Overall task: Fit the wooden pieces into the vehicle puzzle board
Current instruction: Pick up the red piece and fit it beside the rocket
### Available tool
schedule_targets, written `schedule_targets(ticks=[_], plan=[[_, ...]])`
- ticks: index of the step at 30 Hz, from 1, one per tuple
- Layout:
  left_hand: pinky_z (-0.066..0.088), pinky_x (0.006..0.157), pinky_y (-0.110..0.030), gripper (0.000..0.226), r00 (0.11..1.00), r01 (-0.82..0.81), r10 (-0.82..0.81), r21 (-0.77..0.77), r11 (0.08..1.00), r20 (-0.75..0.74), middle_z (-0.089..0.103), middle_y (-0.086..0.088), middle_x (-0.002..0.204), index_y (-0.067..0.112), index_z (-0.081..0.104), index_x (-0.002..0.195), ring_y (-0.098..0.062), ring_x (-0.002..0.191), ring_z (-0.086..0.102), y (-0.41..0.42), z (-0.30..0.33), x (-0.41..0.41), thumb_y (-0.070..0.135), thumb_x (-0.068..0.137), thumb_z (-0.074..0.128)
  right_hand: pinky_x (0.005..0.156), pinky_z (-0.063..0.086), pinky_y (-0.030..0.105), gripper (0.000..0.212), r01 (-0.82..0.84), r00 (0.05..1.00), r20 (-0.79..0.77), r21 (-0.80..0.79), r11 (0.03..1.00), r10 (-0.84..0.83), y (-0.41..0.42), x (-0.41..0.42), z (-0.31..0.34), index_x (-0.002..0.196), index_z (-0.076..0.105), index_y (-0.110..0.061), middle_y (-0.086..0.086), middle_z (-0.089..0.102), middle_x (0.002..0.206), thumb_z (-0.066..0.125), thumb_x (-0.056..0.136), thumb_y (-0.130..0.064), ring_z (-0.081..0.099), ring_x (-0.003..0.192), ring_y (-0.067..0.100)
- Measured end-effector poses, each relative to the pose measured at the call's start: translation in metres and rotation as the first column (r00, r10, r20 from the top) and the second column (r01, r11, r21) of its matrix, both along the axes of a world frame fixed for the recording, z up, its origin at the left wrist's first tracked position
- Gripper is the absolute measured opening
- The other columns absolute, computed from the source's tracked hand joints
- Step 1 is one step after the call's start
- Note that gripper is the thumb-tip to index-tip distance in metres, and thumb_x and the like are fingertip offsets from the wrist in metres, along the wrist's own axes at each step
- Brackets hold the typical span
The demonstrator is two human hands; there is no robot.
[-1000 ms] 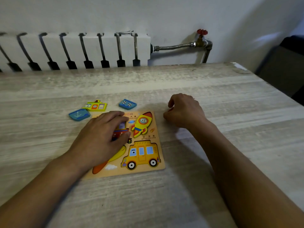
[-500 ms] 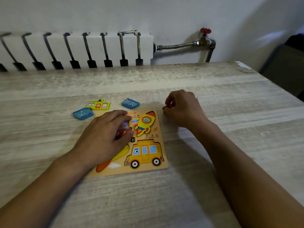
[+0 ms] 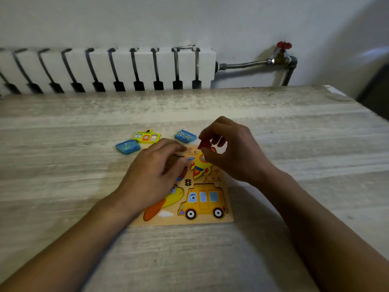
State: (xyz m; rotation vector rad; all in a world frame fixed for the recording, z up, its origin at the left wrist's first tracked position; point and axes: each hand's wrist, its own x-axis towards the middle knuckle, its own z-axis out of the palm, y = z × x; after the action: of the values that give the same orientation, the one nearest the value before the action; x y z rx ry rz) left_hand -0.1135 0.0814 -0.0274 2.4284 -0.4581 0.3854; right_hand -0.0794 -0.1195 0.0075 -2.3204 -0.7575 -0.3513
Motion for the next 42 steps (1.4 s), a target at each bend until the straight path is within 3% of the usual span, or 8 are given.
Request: schedule_targets(ticks=[2,5,8,15,22,32,37,42], plan=[[0.046,0.077,-0.015,0.016,0.999,-0.032,0.023,-0.237,0.971,-0.038,0.067,0.015,0.094,0.027,0.067,0.099,0.001,0.091,0.061,-0.004,0.004,-0.001,0.035,0.092,0.055,0.068,0.049,0.020,0.022,-0.044,0.999,0.004,0.019,0.999,0.044,0.003,-0.003,0.001,0.100,0.066,-0.016,0.000,0.061,0.099,0.071,0.078,-0.012,0.056,0.080,0.008],[0.050,0.063,-0.015,0.008,0.975,-0.094,-0.045,-0.588,0.803,-0.217,0.073,0.010,0.077,0.027,0.073,0.088,-0.002,0.074,0.067,-0.008,0.012,-0.002,0.029,0.087,0.065,0.068,0.049,0.019,0.021,-0.100,0.995,0.003,0.051,0.994,0.100,0.008,-0.009,0.001,0.098,0.067,-0.015,0.002,0.061,0.097,0.072,0.077,-0.011,0.057,0.079,0.009],[0.046,0.045,-0.015,0.011,0.938,-0.135,-0.147,-0.722,0.678,-0.313,0.074,0.006,0.066,0.021,0.072,0.089,-0.004,0.059,0.066,-0.011,0.016,-0.003,0.024,0.079,0.071,0.068,0.048,0.020,0.023,-0.140,0.990,0.006,0.084,0.987,0.140,0.013,-0.013,0.001,0.098,0.067,-0.012,0.002,0.061,0.094,0.073,0.075,-0.010,0.057,0.078,0.009],[0.044,0.044,-0.019,0.035,0.922,-0.132,-0.208,-0.767,0.628,-0.328,0.074,-0.006,0.070,0.022,0.075,0.090,-0.016,0.055,0.058,-0.006,0.011,-0.001,0.038,0.059,0.079,0.070,0.051,0.031,0.036,-0.172,0.983,-0.031,0.173,0.970,0.180,0.014,-0.017,0.002,0.106,0.059,-0.015,-0.003,0.063,0.093,0.074,0.074,-0.009,0.060,0.084,0.015],[0.043,0.044,-0.019,0.020,0.931,-0.105,-0.213,-0.778,0.620,-0.296,0.071,-0.001,0.064,0.028,0.074,0.092,-0.012,0.051,0.060,-0.006,0.011,0.000,0.018,0.075,0.076,0.071,0.051,0.036,0.042,-0.160,0.984,-0.040,0.195,0.968,0.171,0.015,-0.018,0.002,0.111,0.057,-0.016,-0.004,0.063,0.097,0.074,0.074,-0.009,0.060,0.086,0.016],[0.044,0.044,-0.022,0.010,0.929,-0.204,-0.151,-0.808,0.552,-0.338,0.069,-0.006,0.058,0.024,0.071,0.069,-0.015,0.050,0.059,-0.005,0.008,0.003,0.030,0.065,0.077,0.071,0.050,0.026,0.048,-0.151,0.987,-0.020,0.178,0.973,0.156,0.015,-0.018,0.000,0.117,0.054,-0.018,-0.006,0.060,0.102,0.076,0.074,-0.018,0.058,0.089,0.013],[0.051,0.050,-0.026,0.017,0.925,-0.203,-0.160,-0.805,0.558,-0.344,0.069,-0.006,0.060,0.022,0.072,0.070,-0.019,0.058,0.066,-0.004,0.007,0.003,0.037,0.062,0.077,0.071,0.050,0.024,0.046,-0.155,0.987,-0.015,0.186,0.970,0.161,0.015,-0.017,0.000,0.116,0.055,-0.018,-0.007,0.060,0.102,0.075,0.075,-0.021,0.059,0.089,0.012],[0.048,0.047,-0.021,0.018,0.924,-0.205,-0.160,-0.805,0.557,-0.346,0.070,-0.006,0.061,0.022,0.072,0.069,-0.017,0.057,0.067,-0.005,0.007,0.003,0.037,0.061,0.077,0.071,0.050,0.024,0.043,-0.152,0.987,-0.018,0.186,0.971,0.158,0.014,-0.016,-0.001,0.116,0.055,-0.019,-0.010,0.060,0.101,0.073,0.077,-0.019,0.058,0.088,0.011]])
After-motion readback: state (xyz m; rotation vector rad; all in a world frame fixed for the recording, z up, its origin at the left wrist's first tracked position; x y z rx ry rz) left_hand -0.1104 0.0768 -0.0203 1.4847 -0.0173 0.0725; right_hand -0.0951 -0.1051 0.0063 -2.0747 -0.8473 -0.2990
